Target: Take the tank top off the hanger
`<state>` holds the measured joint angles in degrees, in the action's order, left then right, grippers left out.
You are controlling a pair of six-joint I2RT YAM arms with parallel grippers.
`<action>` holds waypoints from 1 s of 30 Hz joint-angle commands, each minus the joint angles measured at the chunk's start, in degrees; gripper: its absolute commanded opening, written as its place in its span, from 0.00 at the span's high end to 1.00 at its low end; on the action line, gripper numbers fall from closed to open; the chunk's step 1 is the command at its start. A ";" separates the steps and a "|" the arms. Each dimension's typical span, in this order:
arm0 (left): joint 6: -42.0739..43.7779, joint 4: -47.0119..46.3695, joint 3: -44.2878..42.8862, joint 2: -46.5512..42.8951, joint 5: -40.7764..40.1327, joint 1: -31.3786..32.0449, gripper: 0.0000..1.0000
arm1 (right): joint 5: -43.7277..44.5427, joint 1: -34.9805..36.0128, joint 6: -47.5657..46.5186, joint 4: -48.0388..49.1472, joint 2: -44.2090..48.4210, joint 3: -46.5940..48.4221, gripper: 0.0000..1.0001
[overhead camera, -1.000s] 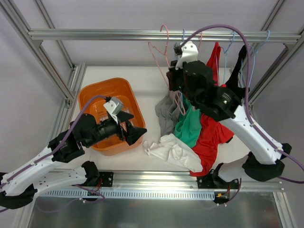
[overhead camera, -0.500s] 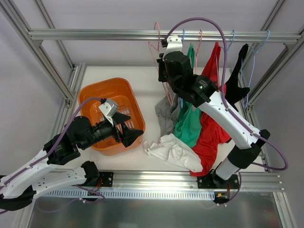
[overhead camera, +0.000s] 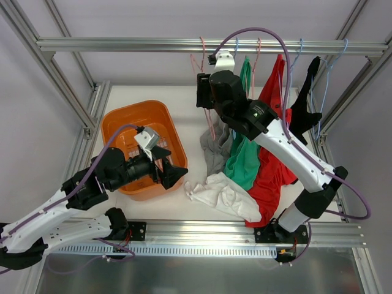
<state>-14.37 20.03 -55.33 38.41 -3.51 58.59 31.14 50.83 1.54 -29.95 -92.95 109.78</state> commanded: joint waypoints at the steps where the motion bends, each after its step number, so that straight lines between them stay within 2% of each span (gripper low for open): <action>1: -0.13 -0.61 -0.30 1.57 1.40 0.56 0.01 | -1.33 0.15 0.39 2.97 5.14 -0.88 0.42; 3: -0.13 -0.70 -0.48 2.80 2.27 0.56 0.01 | -3.35 0.06 -0.31 2.97 8.11 -2.36 0.36; 5: -0.31 -0.87 -0.57 3.94 3.41 0.56 0.01 | -4.32 0.15 -0.66 2.19 10.32 -3.16 0.25; 8: 0.04 -1.75 -0.92 6.67 8.77 0.56 0.02 | -6.43 0.24 -1.01 -0.01 15.32 -5.36 0.20; 12: -0.92 -3.33 -0.39 12.02 8.97 1.53 0.01 | -9.77 0.24 -3.56 -2.38 24.02 -10.80 0.01; 19: -3.55 -4.83 -1.27 23.80 -6.48 10.22 0.01 | -13.38 0.15 -4.10 -6.33 43.97 -27.05 0.01; 22: -5.48 -5.18 -3.29 31.44 -10.28 13.30 0.01 | -13.91 0.15 -3.39 -8.79 51.01 -29.44 0.00; 25: -5.32 -6.76 -5.75 39.09 -11.08 15.50 0.01 | -14.61 0.15 -2.95 -10.38 56.37 -30.50 0.00; 30: -7.42 -8.43 -10.75 50.68 -10.56 15.50 0.02 | -17.42 0.06 -2.68 -13.37 60.60 -30.15 0.01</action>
<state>-19.33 14.63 -61.69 85.38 -11.66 73.91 16.53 50.87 -1.61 -41.69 -33.54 79.68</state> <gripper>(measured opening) 0.988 0.993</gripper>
